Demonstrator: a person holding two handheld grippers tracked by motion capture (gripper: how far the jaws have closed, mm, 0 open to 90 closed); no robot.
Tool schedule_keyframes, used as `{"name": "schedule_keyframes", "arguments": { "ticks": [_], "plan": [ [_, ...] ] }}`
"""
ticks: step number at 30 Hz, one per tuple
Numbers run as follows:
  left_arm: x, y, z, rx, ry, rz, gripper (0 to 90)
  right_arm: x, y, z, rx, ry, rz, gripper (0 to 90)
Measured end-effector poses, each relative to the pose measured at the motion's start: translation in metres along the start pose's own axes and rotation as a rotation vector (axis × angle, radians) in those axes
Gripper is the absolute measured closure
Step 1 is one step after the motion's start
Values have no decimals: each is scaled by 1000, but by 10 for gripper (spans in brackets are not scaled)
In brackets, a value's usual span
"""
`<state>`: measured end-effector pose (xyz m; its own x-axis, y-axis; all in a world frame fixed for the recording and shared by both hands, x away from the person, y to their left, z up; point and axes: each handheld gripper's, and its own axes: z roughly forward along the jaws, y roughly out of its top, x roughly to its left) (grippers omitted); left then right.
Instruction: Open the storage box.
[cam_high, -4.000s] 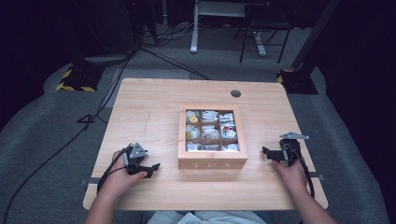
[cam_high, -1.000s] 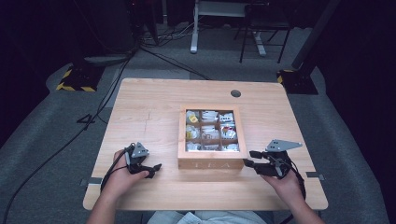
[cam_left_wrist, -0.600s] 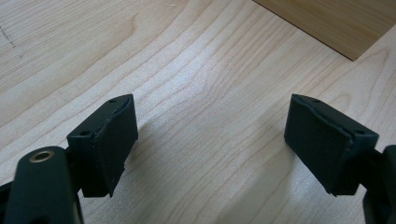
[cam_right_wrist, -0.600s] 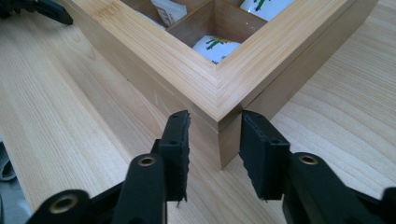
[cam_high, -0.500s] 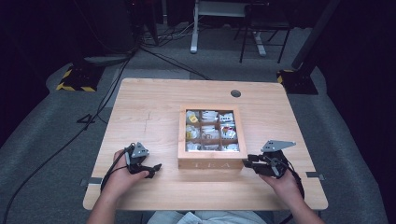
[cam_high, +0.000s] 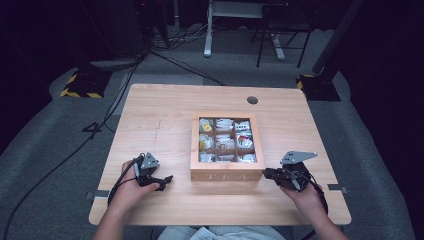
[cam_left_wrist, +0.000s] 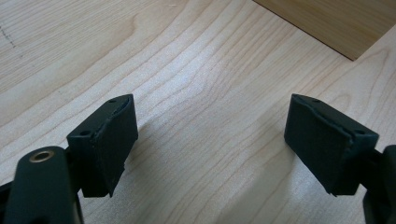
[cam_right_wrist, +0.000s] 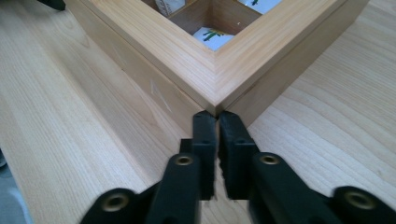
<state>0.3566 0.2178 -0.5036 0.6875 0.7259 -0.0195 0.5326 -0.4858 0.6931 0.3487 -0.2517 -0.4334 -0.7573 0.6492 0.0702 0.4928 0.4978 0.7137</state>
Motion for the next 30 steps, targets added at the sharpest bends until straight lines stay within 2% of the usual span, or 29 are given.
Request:
{"name": "schedule_keyframes", "arguments": {
  "ticks": [14,30],
  "plan": [
    [-1,1,1,-2,1,-1,176,-2,1,-2,7,16,21,898],
    [-1,1,1,-3,3,-6,176,-5,11,-20,-89,42,65,899]
  ]
}}
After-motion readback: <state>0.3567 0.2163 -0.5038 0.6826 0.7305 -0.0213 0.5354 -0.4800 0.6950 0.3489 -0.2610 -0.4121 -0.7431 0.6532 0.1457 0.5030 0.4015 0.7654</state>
